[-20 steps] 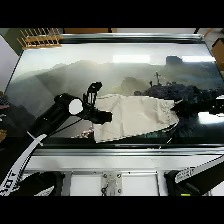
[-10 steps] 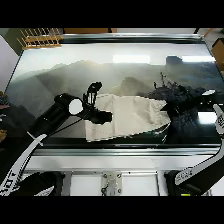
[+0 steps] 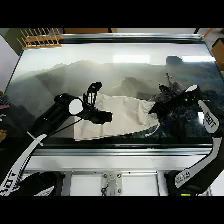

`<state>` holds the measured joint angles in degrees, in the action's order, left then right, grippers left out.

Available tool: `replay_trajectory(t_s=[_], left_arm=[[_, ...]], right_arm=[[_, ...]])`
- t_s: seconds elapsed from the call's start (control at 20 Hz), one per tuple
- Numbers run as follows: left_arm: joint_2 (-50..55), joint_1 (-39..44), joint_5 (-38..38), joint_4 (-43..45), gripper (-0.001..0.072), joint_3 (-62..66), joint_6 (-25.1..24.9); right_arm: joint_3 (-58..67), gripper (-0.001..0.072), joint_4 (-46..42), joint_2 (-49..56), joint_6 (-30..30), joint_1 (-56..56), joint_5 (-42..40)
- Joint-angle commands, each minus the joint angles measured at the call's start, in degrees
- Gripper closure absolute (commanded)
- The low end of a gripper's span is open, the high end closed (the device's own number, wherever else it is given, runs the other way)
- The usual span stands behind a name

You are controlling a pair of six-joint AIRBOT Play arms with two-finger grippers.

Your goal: Fold the clothes and pants, and hang the long-sleeved shirts on hangers.

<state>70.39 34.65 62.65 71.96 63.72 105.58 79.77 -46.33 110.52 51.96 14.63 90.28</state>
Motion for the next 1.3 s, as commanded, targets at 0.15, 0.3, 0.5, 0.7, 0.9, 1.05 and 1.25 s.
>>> replay_trajectory(t_s=[0.15, 0.3, 0.5, 0.7, 0.9, 1.05, 1.25], left_arm=[[0.0, 0.0, -0.3, 0.1, 0.0703, 0.0, -0.1], [0.0, 0.0, -0.3, 0.1, 0.0703, 0.0, -0.1], [0.0, 0.0, -0.3, 0.1, 0.0704, 0.0, -0.1], [0.0, 0.0, -0.3, 0.1, 0.0704, 0.0, -0.1], [0.0, 0.0, -0.6, 0.1, 0.0704, 0.0, -0.1], [0.0, 0.0, -2.2, 0.1, 0.0704, 0.0, -0.1], [0.0, 0.0, -2.5, 0.1, 0.0704, 0.0, -0.1]], right_arm=[[0.0, 0.0580, 2.4, 0.0, -0.2, -4.8, -2.1], [0.3, 0.0690, 6.0, -1.4, -0.1, -4.4, -5.2], [5.9, 0.0691, -1.2, -8.2, 8.7, 1.2, -17.3], [12.1, 0.0691, -11.2, -14.8, 25.8, 13.2, -26.8], [12.1, 0.0691, -18.4, -19.6, 39.2, 27.7, -27.7], [12.0, 0.0691, -22.6, -19.9, 42.4, 34.8, -21.4], [9.2, 0.0691, -32.0, -21.2, 47.9, 38.0, -15.0]])
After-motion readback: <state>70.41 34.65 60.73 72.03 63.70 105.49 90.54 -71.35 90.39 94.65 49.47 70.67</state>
